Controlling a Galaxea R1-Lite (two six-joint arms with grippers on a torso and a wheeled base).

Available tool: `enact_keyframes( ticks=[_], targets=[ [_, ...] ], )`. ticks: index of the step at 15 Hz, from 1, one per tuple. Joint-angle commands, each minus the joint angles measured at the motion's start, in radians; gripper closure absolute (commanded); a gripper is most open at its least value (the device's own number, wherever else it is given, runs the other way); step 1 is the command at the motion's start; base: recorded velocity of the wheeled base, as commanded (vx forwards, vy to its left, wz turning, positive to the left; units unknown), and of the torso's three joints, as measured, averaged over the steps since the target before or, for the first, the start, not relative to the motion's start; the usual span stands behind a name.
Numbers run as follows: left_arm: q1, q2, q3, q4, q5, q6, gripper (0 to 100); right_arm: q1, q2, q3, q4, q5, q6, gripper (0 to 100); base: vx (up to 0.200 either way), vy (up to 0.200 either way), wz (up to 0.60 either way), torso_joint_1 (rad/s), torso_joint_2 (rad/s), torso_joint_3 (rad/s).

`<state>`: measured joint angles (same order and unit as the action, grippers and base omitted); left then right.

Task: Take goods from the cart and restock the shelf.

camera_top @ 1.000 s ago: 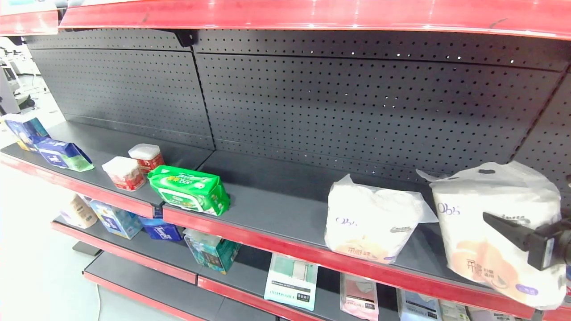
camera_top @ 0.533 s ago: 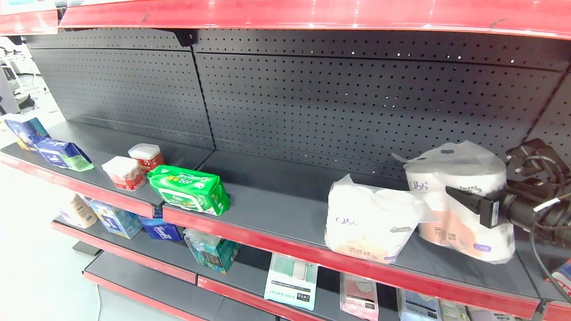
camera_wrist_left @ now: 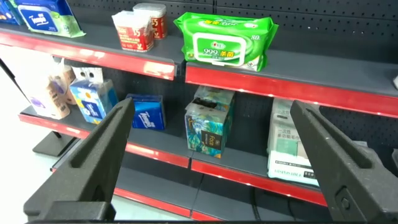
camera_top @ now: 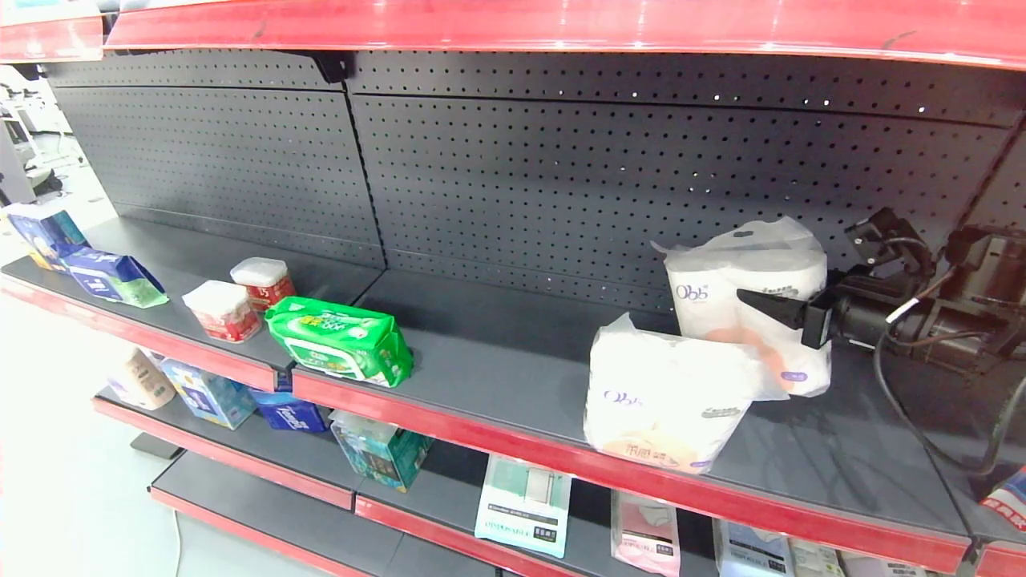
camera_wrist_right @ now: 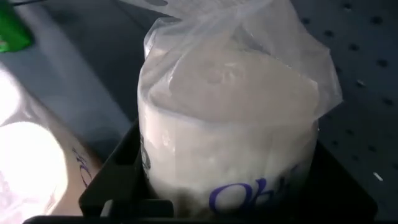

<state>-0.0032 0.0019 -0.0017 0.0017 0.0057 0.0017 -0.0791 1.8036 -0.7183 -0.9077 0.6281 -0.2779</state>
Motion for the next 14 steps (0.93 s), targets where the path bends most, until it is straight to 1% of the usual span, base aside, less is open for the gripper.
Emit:
enact_keyframes(
  ticks=[1, 3, 6, 8, 11, 14],
  targets=[
    [0.0, 0.0, 0.0, 0.0, 0.0, 0.0, 0, 0.006, 0.099, -0.024, -0.034, 0.07, 0.0, 100, 0.0, 0.0, 0.0, 0.0, 0.0, 0.0],
    [0.0, 0.0, 0.0, 0.0, 0.0, 0.0, 0, 0.038, 0.148, -0.066, -0.036, 0.096, 0.009, 100, 0.0, 0.0, 0.0, 0.0, 0.0, 0.0],
    [0.0, 0.0, 0.0, 0.0, 0.0, 0.0, 0, 0.075, 0.237, -0.168, -0.073, 0.124, 0.017, 100, 0.0, 0.0, 0.0, 0.0, 0.0, 0.0],
    [0.0, 0.0, 0.0, 0.0, 0.0, 0.0, 0, 0.082, 0.278, -0.178, -0.091, 0.128, 0.009, 100, 0.0, 0.0, 0.0, 0.0, 0.0, 0.0],
    [0.0, 0.0, 0.0, 0.0, 0.0, 0.0, 0, 0.047, 0.322, -0.17, -0.089, 0.136, -0.035, 100, 0.0, 0.0, 0.0, 0.0, 0.0, 0.0],
    [0.0, 0.0, 0.0, 0.0, 0.0, 0.0, 0, -0.024, 0.322, -0.145, -0.085, 0.251, -0.132, 100, 0.0, 0.0, 0.0, 0.0, 0.0, 0.0]
  ],
)
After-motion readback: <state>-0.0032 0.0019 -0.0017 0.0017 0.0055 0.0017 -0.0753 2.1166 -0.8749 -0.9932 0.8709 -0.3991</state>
